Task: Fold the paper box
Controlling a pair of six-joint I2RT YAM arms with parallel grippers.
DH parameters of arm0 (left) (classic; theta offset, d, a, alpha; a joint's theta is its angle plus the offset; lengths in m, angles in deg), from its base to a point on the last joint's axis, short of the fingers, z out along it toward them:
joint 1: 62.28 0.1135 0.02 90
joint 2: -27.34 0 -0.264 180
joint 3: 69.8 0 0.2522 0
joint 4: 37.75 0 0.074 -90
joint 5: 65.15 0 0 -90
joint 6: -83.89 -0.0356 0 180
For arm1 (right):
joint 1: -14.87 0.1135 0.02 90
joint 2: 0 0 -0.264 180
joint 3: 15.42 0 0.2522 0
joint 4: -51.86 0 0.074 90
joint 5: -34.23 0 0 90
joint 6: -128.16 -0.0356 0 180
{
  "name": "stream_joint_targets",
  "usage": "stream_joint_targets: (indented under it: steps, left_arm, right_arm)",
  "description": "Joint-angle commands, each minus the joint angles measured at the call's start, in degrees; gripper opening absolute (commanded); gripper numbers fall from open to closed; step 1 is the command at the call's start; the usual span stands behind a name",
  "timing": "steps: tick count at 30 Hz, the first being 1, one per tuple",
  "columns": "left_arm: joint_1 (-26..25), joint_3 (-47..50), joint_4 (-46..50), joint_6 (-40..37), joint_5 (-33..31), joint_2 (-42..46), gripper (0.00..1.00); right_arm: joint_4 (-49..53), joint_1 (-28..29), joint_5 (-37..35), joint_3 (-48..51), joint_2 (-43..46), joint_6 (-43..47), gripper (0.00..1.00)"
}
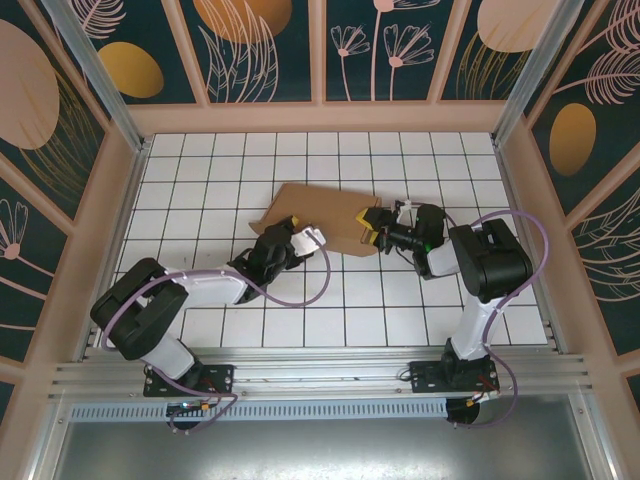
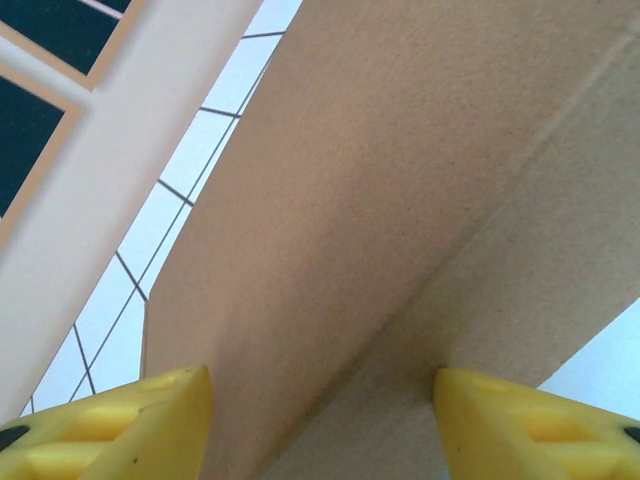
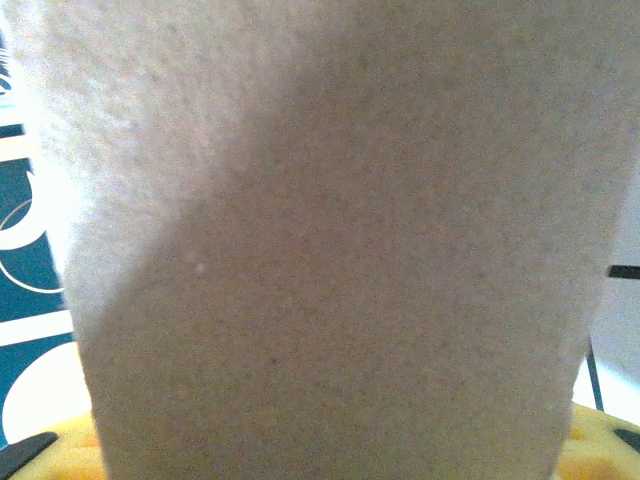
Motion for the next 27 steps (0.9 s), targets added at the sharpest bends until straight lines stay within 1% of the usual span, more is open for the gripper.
stream_joint_targets:
  steps: [1,7,11,16,19,23,25,27]
  left_arm:
    - [0.18,1.78,3.12,-2.08,6.34,0.96,0.62]
    - [0.11,1.90,6.39,-5.16,8.93,1.73,0.65]
    - [0.12,1.65,6.75,-7.63,7.08,2.41,0.66]
    - [-0.04,1.30,4.66,-10.67,3.15,1.97,0.69]
    - [-0.27,0.66,5.28,-12.03,2.04,1.02,0.74]
    - [-1.59,0.25,3.67,-15.34,-1.64,-0.16,0.77]
    - [-2.55,0.54,2.04,-17.92,-4.31,-0.89,0.78]
    - [-3.27,0.85,-1.89,-20.50,-8.71,-2.11,0.77]
  right_arm:
    - [-6.75,0.51,6.88,0.39,1.19,-2.87,0.34]
    - [-6.86,0.11,7.82,0.80,2.21,-3.06,0.35]
    - [-6.92,-0.19,7.94,1.31,2.78,-3.10,0.35]
    - [-10.34,-0.21,8.44,1.70,2.40,-6.04,0.35]
    - [-11.72,-0.37,8.66,1.49,2.60,-7.30,0.36]
    - [-11.86,-0.38,8.74,1.27,3.20,-8.02,0.36]
    - [-11.87,-0.35,8.83,1.26,3.56,-8.28,0.36]
    - [-11.98,-0.32,8.75,1.42,3.95,-8.50,0.36]
